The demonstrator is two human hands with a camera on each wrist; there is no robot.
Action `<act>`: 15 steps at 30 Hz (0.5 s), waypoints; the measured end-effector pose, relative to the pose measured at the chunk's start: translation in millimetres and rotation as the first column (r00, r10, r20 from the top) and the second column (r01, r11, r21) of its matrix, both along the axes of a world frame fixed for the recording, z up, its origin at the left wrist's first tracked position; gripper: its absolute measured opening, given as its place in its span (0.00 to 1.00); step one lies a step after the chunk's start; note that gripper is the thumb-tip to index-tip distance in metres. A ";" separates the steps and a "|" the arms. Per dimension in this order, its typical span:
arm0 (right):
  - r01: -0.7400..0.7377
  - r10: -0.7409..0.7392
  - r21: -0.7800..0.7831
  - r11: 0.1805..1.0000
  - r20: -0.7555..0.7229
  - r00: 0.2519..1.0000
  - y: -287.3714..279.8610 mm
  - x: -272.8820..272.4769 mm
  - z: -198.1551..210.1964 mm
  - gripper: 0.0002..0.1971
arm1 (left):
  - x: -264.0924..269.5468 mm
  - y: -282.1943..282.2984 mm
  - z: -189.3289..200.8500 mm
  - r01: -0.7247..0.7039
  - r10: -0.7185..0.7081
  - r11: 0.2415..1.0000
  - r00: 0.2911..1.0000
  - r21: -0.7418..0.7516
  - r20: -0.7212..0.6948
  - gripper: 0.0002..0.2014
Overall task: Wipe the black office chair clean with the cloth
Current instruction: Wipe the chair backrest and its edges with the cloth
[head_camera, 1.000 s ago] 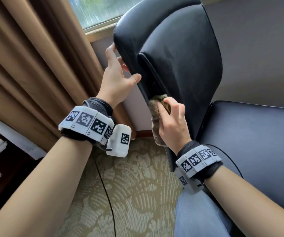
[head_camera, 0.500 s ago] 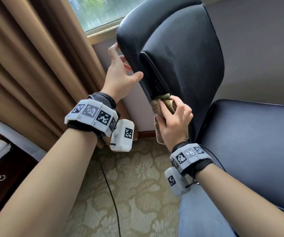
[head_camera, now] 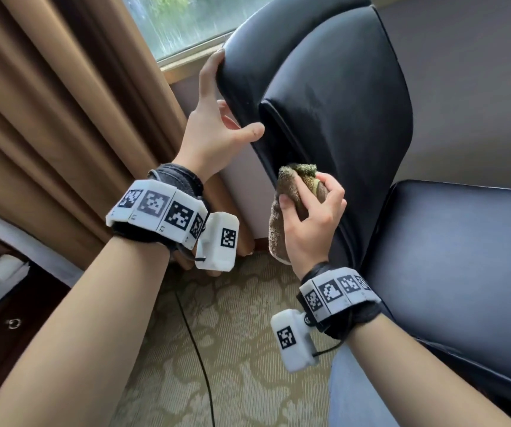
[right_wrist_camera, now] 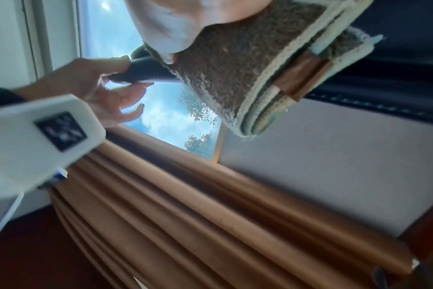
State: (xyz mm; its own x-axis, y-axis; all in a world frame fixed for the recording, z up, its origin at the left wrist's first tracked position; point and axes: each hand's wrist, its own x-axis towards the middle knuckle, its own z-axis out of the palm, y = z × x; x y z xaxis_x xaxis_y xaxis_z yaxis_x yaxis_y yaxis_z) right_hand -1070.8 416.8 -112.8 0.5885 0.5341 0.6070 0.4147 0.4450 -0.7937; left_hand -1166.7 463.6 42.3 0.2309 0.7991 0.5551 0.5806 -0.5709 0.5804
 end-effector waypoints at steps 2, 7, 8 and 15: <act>-0.005 0.005 -0.013 1.000 0.027 1.000 -3.0 2.3 -5.3 0.16 | 1.3 -4.1 3.5 -0.025 0.025 0.999 1.000 0.028 -0.012 0.43; -0.026 0.028 -0.050 0.998 0.042 0.999 -18.4 10.5 -17.5 0.16 | 3.9 -19.9 3.9 -0.055 0.055 0.997 0.998 0.055 0.008 0.42; -0.047 0.048 -0.046 0.998 0.018 0.999 -22.7 11.8 -16.6 0.16 | 4.3 -23.0 4.1 -0.057 0.056 0.997 0.998 0.059 0.016 0.43; -0.127 0.127 0.061 0.990 0.009 0.992 -38.9 14.0 14.1 0.15 | 9.2 -52.4 1.3 -0.117 0.115 0.991 0.993 0.071 0.031 0.42</act>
